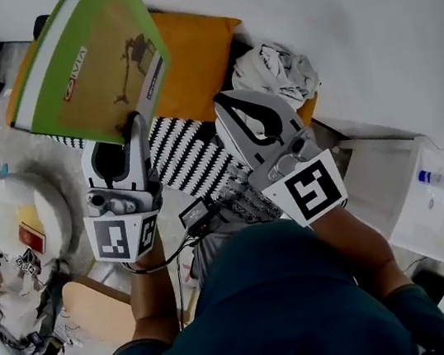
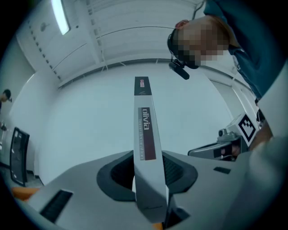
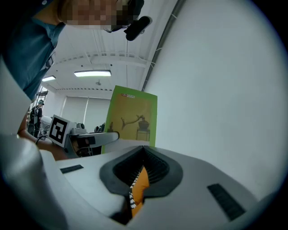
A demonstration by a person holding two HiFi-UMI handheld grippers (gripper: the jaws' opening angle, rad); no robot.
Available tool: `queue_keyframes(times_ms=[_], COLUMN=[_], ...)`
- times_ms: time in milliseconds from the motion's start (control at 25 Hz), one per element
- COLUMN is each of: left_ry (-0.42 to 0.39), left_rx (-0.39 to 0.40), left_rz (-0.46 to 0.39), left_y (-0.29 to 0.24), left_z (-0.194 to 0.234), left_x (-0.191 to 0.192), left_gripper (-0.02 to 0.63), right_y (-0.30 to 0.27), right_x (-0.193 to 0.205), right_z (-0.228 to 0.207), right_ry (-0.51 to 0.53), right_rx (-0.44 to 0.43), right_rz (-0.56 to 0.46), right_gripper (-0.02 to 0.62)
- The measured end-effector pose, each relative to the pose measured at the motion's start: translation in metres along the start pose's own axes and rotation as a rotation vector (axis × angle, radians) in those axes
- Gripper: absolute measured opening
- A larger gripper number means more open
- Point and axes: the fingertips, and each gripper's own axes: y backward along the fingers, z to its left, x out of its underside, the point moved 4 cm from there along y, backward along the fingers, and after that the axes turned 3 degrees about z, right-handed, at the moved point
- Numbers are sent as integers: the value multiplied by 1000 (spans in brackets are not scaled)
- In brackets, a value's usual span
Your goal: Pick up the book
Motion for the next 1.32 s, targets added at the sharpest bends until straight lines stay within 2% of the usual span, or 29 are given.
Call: queue_keyframes(times_ms=[160,480,760,1320], left_ry=[-146,-228,-252,-266], left_rx=[-34,-96,-96,-77], left_rz=[8,59,48,3], left_y=[34,88,120,142], left_z=[-34,-84,-134,-211], left_x=[-20,-37,-57,-77], left_gripper=[132,132,132,132], right_y=[23,71,121,204], right_x=[-16,-31,-41,-54], right_z=[22,58,72,73], right_ry=[25,56,72,114], right_rx=[-44,-101,-114,-103], right_rz=[-38,-88,-114,-151], right_gripper=[12,12,12,12])
